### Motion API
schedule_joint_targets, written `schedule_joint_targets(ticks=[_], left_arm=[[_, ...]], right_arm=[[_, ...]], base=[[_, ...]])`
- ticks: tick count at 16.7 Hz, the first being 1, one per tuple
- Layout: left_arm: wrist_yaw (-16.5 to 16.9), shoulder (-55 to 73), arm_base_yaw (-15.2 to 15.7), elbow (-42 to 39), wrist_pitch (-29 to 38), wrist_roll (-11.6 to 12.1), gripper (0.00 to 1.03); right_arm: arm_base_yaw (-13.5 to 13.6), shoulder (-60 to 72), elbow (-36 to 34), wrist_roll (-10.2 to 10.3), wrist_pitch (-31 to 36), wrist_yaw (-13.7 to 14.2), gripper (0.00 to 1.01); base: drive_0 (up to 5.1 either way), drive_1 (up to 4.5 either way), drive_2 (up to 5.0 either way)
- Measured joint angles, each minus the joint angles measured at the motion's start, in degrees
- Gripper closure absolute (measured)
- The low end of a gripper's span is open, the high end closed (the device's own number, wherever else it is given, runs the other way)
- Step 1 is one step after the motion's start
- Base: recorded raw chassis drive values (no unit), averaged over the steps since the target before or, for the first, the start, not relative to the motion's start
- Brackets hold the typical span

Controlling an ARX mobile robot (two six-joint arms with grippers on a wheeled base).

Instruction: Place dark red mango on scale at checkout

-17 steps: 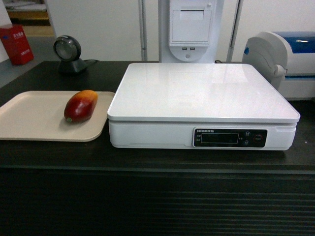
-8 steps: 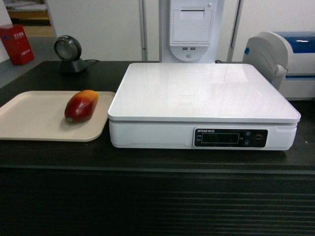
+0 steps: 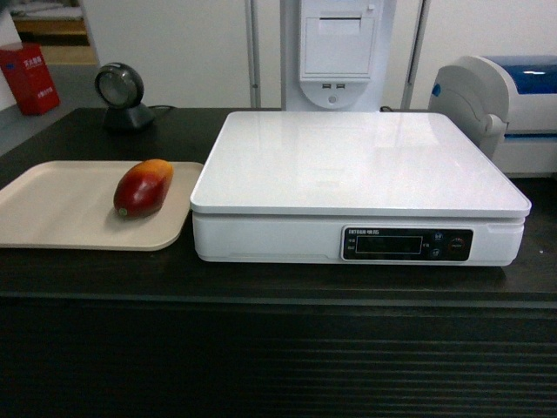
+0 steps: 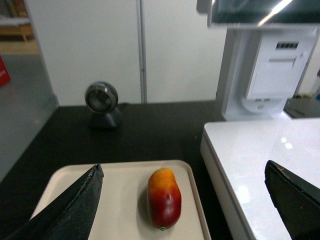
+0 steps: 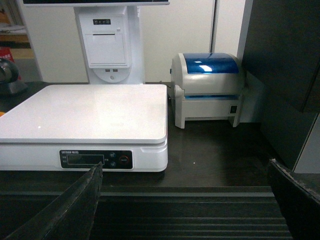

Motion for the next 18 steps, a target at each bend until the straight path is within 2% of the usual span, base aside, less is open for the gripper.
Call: schedule_joint_targets(ticks=[2, 5, 10, 11, 18], left_arm=[[1.3, 14.3, 0.3, 9.6, -4.2, 0.6, 0.05], [2.5, 29.3, 0.3, 22.4, -11.4, 2.6, 0.05], [4.7, 42.6, -0.4, 38.3, -21.9, 5.9, 0.05], [5.2, 46.5, -0.7, 44.2, -26.5, 6.4, 0.05], [2.2, 53.6, -1.1, 54.4, -38.4, 9.4, 0.05]], right_arm=[[0.0, 0.0, 0.0, 0.0, 0.0, 0.0, 0.03], [0.0, 0.0, 0.0, 0.0, 0.0, 0.0, 0.03], [0.0, 0.0, 0.0, 0.0, 0.0, 0.0, 0.03], [0.0, 0.0, 0.0, 0.0, 0.0, 0.0, 0.03], [0.0, 0.0, 0.0, 0.0, 0.0, 0.0, 0.03]], base=[[0.0, 0.00, 0.0], [0.0, 0.00, 0.0], [0.0, 0.00, 0.0], [0.0, 0.00, 0.0], [0.0, 0.00, 0.0]])
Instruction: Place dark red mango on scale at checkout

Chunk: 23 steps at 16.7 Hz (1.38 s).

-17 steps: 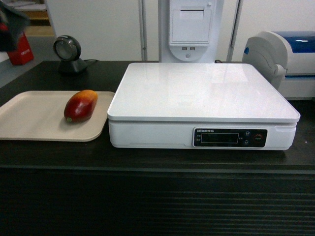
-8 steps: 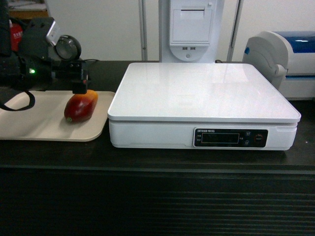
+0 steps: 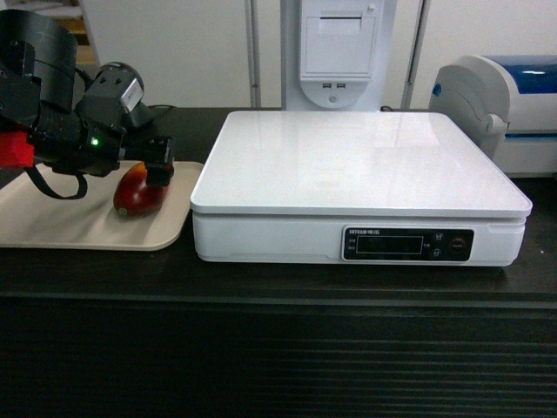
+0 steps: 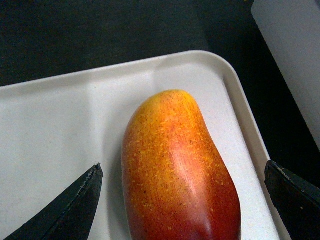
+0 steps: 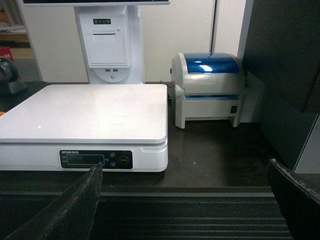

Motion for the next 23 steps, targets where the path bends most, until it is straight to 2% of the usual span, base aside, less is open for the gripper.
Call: schedule_joint_targets(ticks=[4, 8, 11, 13, 18, 20, 23], left_arm=[[0.3, 3.3, 0.0, 4.7, -6.4, 0.4, 0.05], [0.9, 5.7, 0.5, 7.6, -8.3, 1.3, 0.06], [1.4, 5.9, 0.8, 7.8, -8.6, 1.3, 0.36], [1.5, 5.9, 0.7, 7.6, -7.9, 1.3, 0.39], [1.4, 3.2, 0.5, 3.0, -6.0, 1.3, 0.39], [0.9, 0.3, 0.0, 1.2, -6.4, 0.3, 0.40], [1.2, -6.4, -1.8, 1.0, -7.2, -3.9, 0.40]], right_arm=[[0.0, 0.0, 0.0, 0.0, 0.0, 0.0, 0.03], [0.0, 0.0, 0.0, 0.0, 0.0, 0.0, 0.03], [0.0, 0.0, 0.0, 0.0, 0.0, 0.0, 0.03], [0.0, 0.0, 0.0, 0.0, 0.0, 0.0, 0.03], [0.0, 0.0, 0.0, 0.0, 0.0, 0.0, 0.03], [0.0, 0.0, 0.0, 0.0, 0.0, 0.0, 0.03], [0.0, 0.0, 0.0, 0.0, 0.0, 0.0, 0.03]], base=[[0.0, 0.00, 0.0], [0.0, 0.00, 0.0], [0.0, 0.00, 0.0], [0.0, 0.00, 0.0], [0.0, 0.00, 0.0], [0.0, 0.00, 0.0], [0.0, 0.00, 0.0]])
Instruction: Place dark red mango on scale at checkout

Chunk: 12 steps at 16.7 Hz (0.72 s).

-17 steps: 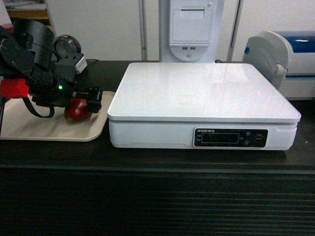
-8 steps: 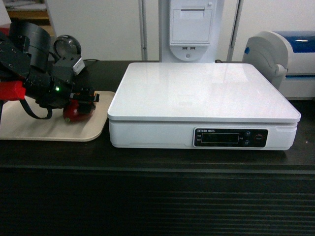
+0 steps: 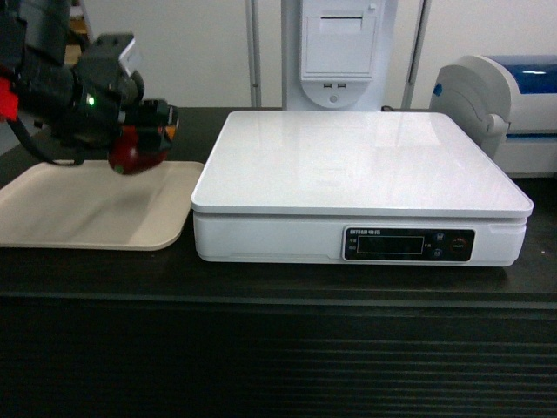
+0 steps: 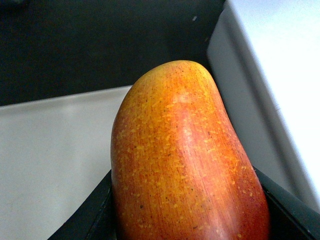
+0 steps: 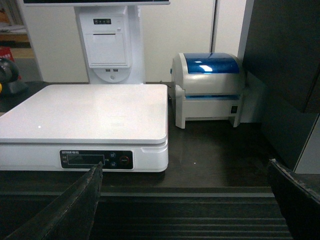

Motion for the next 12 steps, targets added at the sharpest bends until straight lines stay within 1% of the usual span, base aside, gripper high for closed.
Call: schedule_joint_targets(ticks=[1, 3, 4, 6, 8, 9, 11, 12], left_arm=[[0.3, -2.6, -1.3, 0.0, -0.4, -1.7, 0.40], [0.4, -5.9, -4.8, 0.1, -0.8, -5.4, 0.40], [-0.6, -6.3, -11.7, 0.9, -1.8, -8.8, 0.40], [-1.0, -5.6, -16.2, 3.3, -2.9, -11.2, 0.40], [-1.0, -4.2, -19.7, 5.4, -2.9, -12.8, 0.40], [-1.3, -3.1, -21.1, 5.4, -2.4, -13.0, 0.40], [-1.6, -1.6, -22.2, 5.4, -1.0, -12.9, 0.40], [-2.2, -0.7, -22.8, 5.4, -0.2, -13.0, 0.40]], right_arm=[[0.0, 0.0, 0.0, 0.0, 0.0, 0.0, 0.03], [0.0, 0.0, 0.0, 0.0, 0.0, 0.0, 0.03], [0.0, 0.0, 0.0, 0.0, 0.0, 0.0, 0.03], [0.0, 0.0, 0.0, 0.0, 0.0, 0.0, 0.03], [0.0, 0.0, 0.0, 0.0, 0.0, 0.0, 0.03], [0.0, 0.0, 0.0, 0.0, 0.0, 0.0, 0.03], [0.0, 0.0, 0.0, 0.0, 0.0, 0.0, 0.03], [0.0, 0.0, 0.0, 0.0, 0.0, 0.0, 0.03]], base=[[0.0, 0.00, 0.0], [0.0, 0.00, 0.0], [0.0, 0.00, 0.0], [0.0, 0.00, 0.0], [0.0, 0.00, 0.0], [0.0, 0.00, 0.0], [0.0, 0.00, 0.0], [0.0, 0.00, 0.0]])
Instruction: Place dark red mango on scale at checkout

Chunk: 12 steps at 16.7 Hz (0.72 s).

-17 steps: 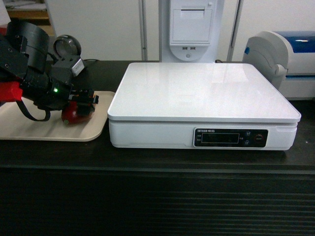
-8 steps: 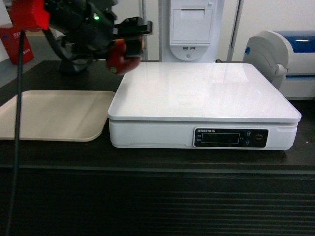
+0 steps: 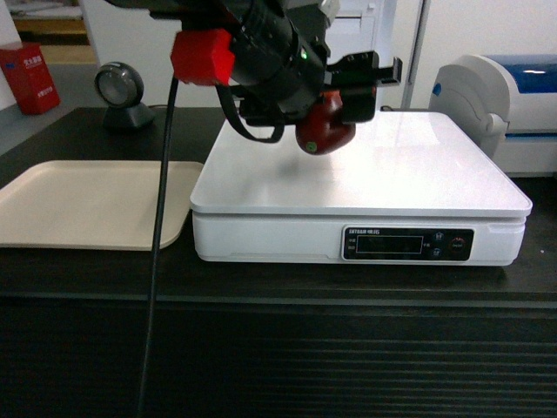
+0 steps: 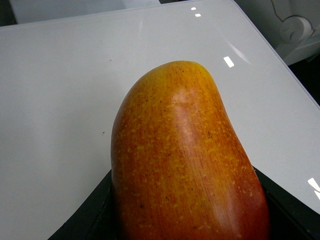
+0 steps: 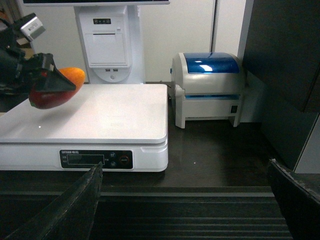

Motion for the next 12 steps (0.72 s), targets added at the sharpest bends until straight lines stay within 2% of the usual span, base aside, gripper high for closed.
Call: schedule_joint_targets(ticks=[4, 7, 11, 12], left_arm=[[-1.5, 6.0, -2.2, 6.0, 0.1, -4.4, 0.40], [-2.4, 10.3, -2.8, 12.9, -3.3, -8.6, 0.40], [-6.2, 14.9, -3.3, 20.2, -7.6, -11.2, 0.40], [-6.0, 15.0, -3.4, 20.2, -7.3, -11.5, 0.22]], right_arm=[[0.0, 0.0, 0.0, 0.0, 0.0, 0.0, 0.03], [0.0, 0.0, 0.0, 0.0, 0.0, 0.0, 0.03], [0.0, 0.0, 0.0, 0.0, 0.0, 0.0, 0.03], [0.0, 0.0, 0.0, 0.0, 0.0, 0.0, 0.03]], base=[[0.0, 0.00, 0.0], [0.0, 0.00, 0.0], [0.0, 0.00, 0.0], [0.0, 0.00, 0.0]])
